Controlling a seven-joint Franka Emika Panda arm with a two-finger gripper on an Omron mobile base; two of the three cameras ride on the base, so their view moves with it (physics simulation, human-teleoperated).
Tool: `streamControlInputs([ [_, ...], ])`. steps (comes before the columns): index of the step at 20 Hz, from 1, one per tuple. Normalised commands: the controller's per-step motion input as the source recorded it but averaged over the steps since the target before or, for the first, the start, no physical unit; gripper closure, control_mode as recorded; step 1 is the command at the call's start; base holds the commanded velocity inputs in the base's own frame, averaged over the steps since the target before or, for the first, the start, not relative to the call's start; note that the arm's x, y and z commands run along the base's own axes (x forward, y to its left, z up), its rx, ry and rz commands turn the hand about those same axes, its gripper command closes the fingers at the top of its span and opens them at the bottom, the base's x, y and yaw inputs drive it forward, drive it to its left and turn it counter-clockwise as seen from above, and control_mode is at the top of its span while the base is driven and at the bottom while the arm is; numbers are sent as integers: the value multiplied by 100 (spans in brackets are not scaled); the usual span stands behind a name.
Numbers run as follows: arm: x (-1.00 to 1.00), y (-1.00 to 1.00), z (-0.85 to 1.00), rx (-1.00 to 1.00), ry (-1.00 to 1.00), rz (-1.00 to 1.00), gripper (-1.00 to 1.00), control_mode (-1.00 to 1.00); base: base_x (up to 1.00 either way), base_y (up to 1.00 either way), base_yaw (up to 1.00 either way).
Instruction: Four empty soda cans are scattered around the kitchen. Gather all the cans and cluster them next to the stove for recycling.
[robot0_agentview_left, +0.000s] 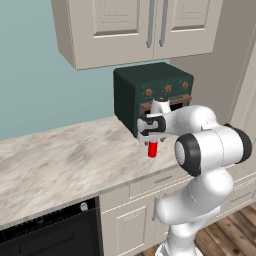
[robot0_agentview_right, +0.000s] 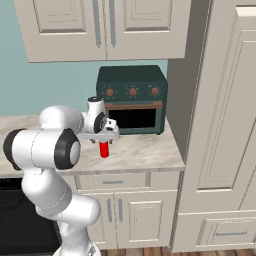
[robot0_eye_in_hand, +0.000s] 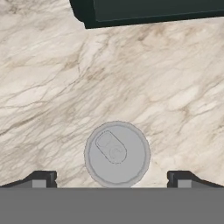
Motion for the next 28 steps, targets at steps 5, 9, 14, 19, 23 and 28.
streamControlInputs([
  [5, 8, 0, -5, 0, 0, 1, -100, -100, 0, 0, 0],
  [9, 13, 0, -5, 0, 0, 1, -100, -100, 0, 0, 0],
  [14, 11, 0, -5, 0, 0, 1, -100, -100, 0, 0, 0],
  [19, 1, 0, -7, 0, 0, 0, -100, -100, 0, 0, 0],
  [23, -1, 0, -8, 0, 0, 0, -100, -100, 0, 0, 0],
  [28, 0, 0, -7, 0, 0, 0, -100, -100, 0, 0, 0],
])
